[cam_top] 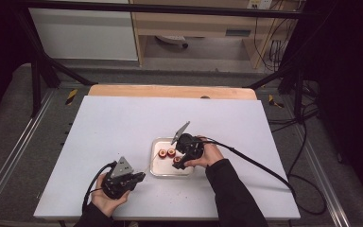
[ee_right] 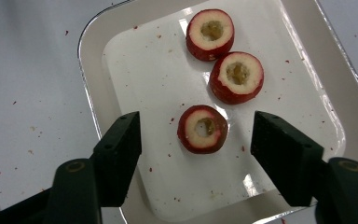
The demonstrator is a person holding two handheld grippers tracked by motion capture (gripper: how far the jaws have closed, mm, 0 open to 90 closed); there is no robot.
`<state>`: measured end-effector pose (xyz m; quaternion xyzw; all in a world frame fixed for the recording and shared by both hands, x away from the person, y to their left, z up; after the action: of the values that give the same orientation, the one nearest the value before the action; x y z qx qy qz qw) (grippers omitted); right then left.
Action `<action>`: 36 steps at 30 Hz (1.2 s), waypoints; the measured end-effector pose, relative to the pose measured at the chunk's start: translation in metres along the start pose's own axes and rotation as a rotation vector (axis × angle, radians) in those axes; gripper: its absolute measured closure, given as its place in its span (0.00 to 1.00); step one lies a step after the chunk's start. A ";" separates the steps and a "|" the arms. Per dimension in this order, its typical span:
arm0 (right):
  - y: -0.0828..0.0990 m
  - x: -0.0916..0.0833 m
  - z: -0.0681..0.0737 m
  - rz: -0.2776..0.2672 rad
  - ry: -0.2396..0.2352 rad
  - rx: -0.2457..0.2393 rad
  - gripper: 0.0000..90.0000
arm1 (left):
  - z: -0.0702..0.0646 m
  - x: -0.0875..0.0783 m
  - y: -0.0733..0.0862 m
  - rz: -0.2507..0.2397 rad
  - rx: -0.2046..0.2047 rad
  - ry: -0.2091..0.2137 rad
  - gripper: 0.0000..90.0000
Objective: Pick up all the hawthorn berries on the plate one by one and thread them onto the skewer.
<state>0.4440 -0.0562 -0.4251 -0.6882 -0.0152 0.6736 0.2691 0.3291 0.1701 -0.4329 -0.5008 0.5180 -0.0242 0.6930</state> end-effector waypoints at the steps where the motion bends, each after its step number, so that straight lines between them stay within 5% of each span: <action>1: -0.001 0.002 -0.001 0.022 0.002 -0.013 0.43 | 0.000 0.000 0.000 0.002 -0.002 -0.002 0.98; 11: -0.007 0.013 -0.003 0.057 -0.016 -0.069 0.62 | 0.000 0.001 0.000 0.003 0.002 0.001 0.98; 22: -0.007 0.014 -0.005 0.073 -0.012 -0.045 0.68 | 0.000 0.001 0.000 0.004 0.005 0.006 0.98; 27: -0.007 0.000 -0.002 0.000 -0.003 0.045 0.68 | -0.001 0.000 0.000 -0.017 -0.005 0.007 0.98; 29: -0.006 -0.013 0.000 -0.089 0.013 0.114 0.68 | -0.001 -0.001 -0.001 -0.031 -0.014 0.004 0.98; 32: -0.003 -0.023 0.000 -0.146 0.016 0.177 0.68 | -0.002 -0.002 -0.001 -0.049 -0.022 -0.001 0.98; 33: 0.002 -0.032 0.000 -0.206 0.021 0.240 0.68 | -0.003 -0.002 -0.001 -0.055 -0.025 -0.002 0.98; 34: 0.002 -0.032 0.000 -0.206 0.021 0.240 0.68 | -0.004 -0.002 -0.001 -0.061 -0.030 -0.001 0.98; 35: 0.008 -0.040 0.000 -0.279 0.015 0.303 0.68 | -0.005 -0.002 -0.002 -0.072 -0.032 0.001 0.98; 36: 0.008 -0.040 0.000 -0.279 0.015 0.303 0.68 | -0.005 -0.002 -0.002 -0.072 -0.032 0.001 0.98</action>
<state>0.4380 -0.0781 -0.3917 -0.6361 -0.0071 0.6192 0.4604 0.3250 0.1673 -0.4299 -0.5300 0.5001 -0.0411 0.6836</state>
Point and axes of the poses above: each handheld gripper's, and its own axes: x roughly forward along the jaws, y roughly out of its underside, z roughly to its left, the point moved 2 cm from there along x, roughly forward along the jaws, and after that the axes turned 4 degrees about z, right-handed, at the moved point
